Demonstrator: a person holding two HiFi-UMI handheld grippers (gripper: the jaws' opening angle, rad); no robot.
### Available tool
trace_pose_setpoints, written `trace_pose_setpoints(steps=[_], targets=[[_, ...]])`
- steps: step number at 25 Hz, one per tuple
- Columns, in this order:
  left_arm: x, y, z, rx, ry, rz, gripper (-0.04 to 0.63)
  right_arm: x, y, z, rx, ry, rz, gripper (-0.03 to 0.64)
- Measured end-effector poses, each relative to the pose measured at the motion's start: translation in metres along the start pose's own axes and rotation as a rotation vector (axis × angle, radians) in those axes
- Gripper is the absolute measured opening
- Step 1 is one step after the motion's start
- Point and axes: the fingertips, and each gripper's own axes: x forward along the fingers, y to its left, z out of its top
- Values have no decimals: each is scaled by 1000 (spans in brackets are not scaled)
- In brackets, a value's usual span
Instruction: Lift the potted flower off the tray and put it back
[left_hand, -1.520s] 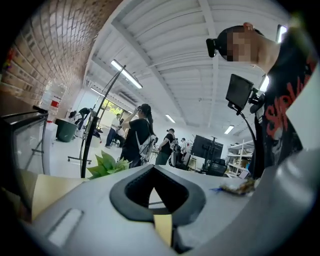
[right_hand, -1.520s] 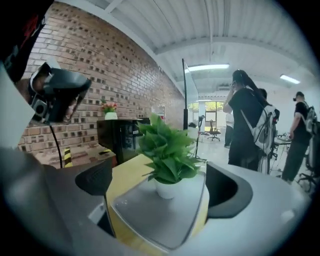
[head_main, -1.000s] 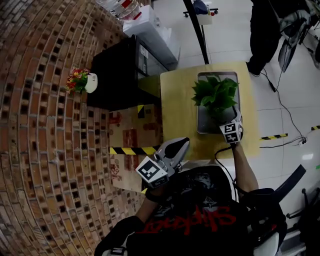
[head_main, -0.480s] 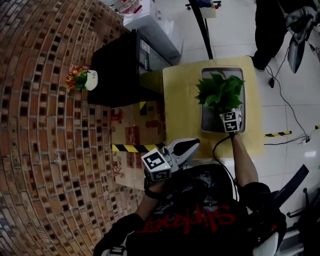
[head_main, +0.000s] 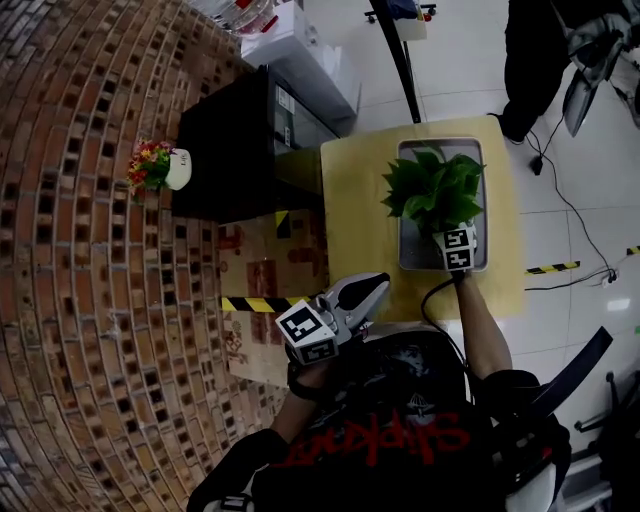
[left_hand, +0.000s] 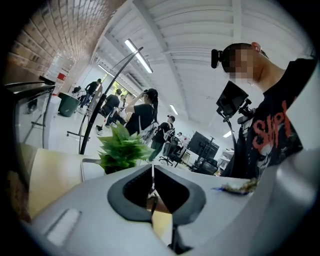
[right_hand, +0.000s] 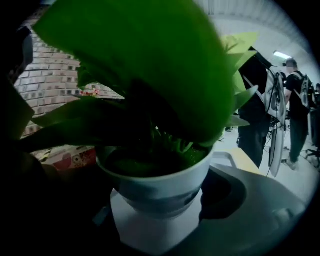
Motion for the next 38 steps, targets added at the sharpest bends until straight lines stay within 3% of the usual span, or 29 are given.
trace_pose_setpoints(steps=[4,20,22,25,29,38], targets=[[2,14,12,-14,-45,85,2,-34,12,38,-26,-73,21,522],[0,0,25,62,-171,90,0,-179,33,183,-99,-189,-61,522],[-2,1,24,61,-152,102,0,-189,42,198,-119,-190,-44,522],[-2,-2,19,42,-112,100,0,-198,54,210,-135,-189,-11,522],[-10,-11,22,25,-170,59,0,-202,68,217,-130,-219,11,522],[-39,-6,-3,4,-154,84,0,-186,76,217,-81,-304,41,522]])
